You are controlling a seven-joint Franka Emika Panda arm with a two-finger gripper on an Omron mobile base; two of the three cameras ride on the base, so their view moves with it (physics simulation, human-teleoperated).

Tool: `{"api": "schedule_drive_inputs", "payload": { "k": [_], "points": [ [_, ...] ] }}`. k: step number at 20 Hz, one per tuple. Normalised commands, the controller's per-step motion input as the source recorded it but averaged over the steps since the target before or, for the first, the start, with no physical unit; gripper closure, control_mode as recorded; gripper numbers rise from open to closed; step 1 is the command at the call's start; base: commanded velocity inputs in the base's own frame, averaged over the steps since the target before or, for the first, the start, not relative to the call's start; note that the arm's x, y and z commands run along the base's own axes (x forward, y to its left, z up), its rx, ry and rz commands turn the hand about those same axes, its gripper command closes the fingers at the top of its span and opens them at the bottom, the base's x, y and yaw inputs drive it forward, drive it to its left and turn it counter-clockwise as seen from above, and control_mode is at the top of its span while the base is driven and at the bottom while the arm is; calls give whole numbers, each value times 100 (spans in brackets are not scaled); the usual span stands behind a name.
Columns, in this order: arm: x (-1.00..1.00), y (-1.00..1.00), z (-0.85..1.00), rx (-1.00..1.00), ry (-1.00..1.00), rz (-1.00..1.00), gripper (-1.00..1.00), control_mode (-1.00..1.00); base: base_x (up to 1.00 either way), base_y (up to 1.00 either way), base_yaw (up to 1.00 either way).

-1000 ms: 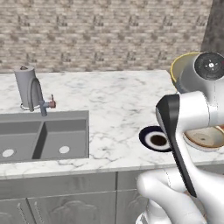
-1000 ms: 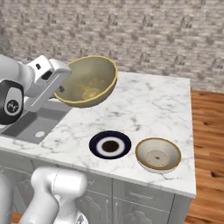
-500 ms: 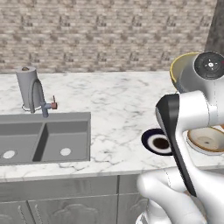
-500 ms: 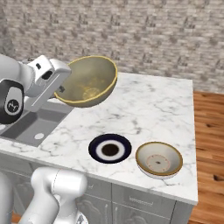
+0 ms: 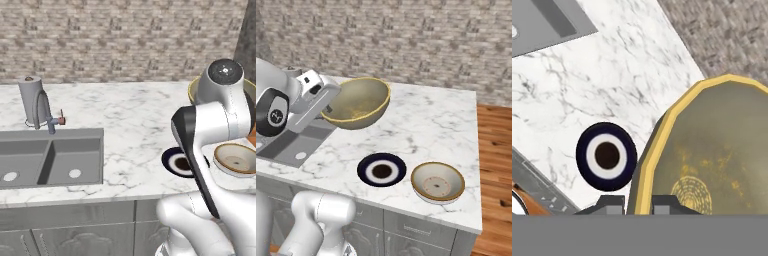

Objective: Move the bowls from the cabinet to the plates on the dining table.

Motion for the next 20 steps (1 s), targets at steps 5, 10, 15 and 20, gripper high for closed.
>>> {"api": "schedule_drive_inputs", "payload": {
  "k": [5, 10, 15, 20],
  "points": [
    [22, 11, -36, -1, 9, 0, 100, -100, 0, 0, 0],
    [16, 0, -30, 0, 4, 0, 100, -100, 0, 0, 0],
    [18, 0, -38, 0, 2, 0, 100, -100, 0, 0, 0],
    [25, 0, -41, 0, 5, 0, 100, -100, 0, 0, 0]
  ]
}}
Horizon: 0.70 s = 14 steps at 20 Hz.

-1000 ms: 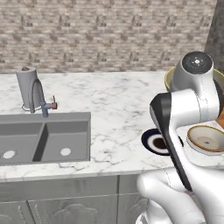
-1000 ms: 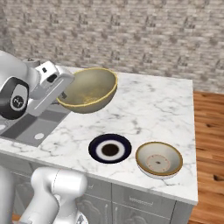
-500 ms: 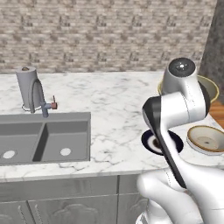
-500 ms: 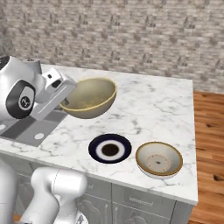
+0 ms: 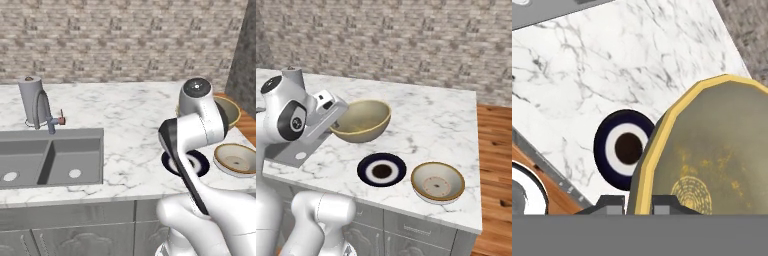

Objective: Move the bowls from the cabinet to the plates on the dining table.

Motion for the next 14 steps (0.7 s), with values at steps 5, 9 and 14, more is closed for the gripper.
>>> {"api": "schedule_drive_inputs", "payload": {
  "k": [5, 9, 14],
  "points": [
    [24, 0, -39, 0, 9, 0, 100, -100, 0, 0, 0],
    [25, 0, -37, 0, 10, 0, 100, -100, 0, 0, 0],
    [26, -2, -35, 0, 9, 0, 100, -100, 0, 0, 0]
  ]
}}
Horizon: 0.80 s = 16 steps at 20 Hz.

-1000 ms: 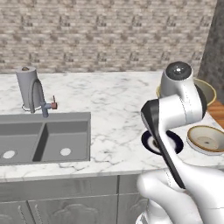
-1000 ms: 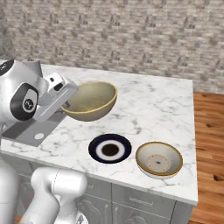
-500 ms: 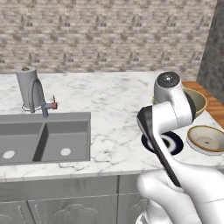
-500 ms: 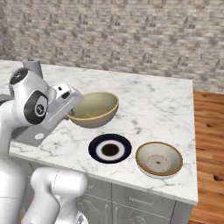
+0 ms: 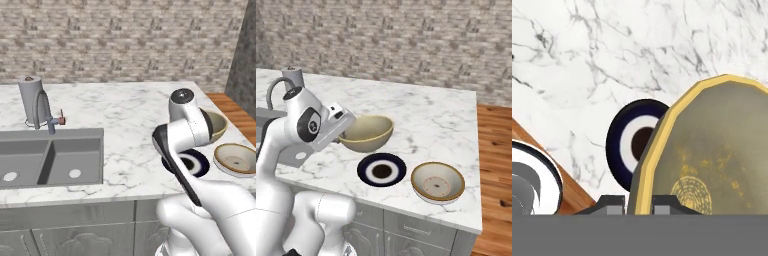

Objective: Move the bowls from the cabinet to the plates on the dining table.

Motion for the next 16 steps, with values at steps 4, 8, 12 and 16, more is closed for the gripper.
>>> {"api": "schedule_drive_inputs", "payload": {
  "k": [4, 8, 12, 16],
  "points": [
    [23, -5, -27, 3, 6, 0, 100, -100, 0, 0, 0],
    [22, -8, -20, 6, 4, 0, 100, -100, 0, 0, 0],
    [24, -9, -21, 7, 3, 0, 100, -100, 0, 0, 0],
    [24, -7, -30, 5, 0, 0, 100, -100, 0, 0, 0]
  ]
}}
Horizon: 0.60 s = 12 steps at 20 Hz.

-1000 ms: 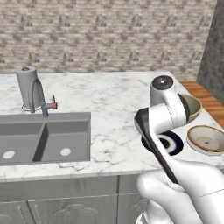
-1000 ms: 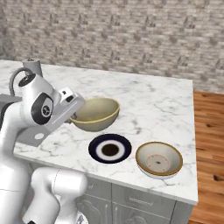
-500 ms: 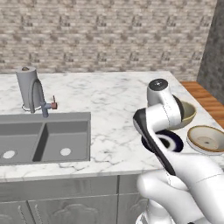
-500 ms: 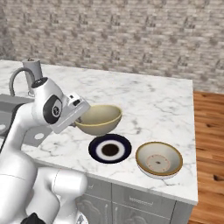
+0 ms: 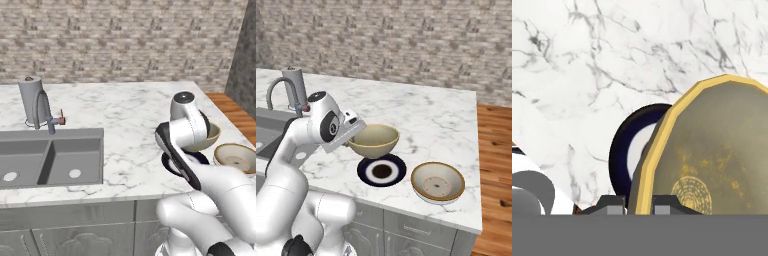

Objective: Move the bowls from the cabinet to the plates on the dining table.

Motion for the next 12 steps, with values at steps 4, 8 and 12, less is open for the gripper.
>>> {"api": "schedule_drive_inputs", "payload": {
  "k": [4, 8, 12],
  "points": [
    [22, -3, -38, 1, 0, 0, 100, -100, 0, 0, 0],
    [19, -3, -36, 0, 0, 0, 100, -100, 0, 0, 0],
    [17, -8, -30, 0, 0, 0, 100, -100, 0, 0, 0]
  ]
}}
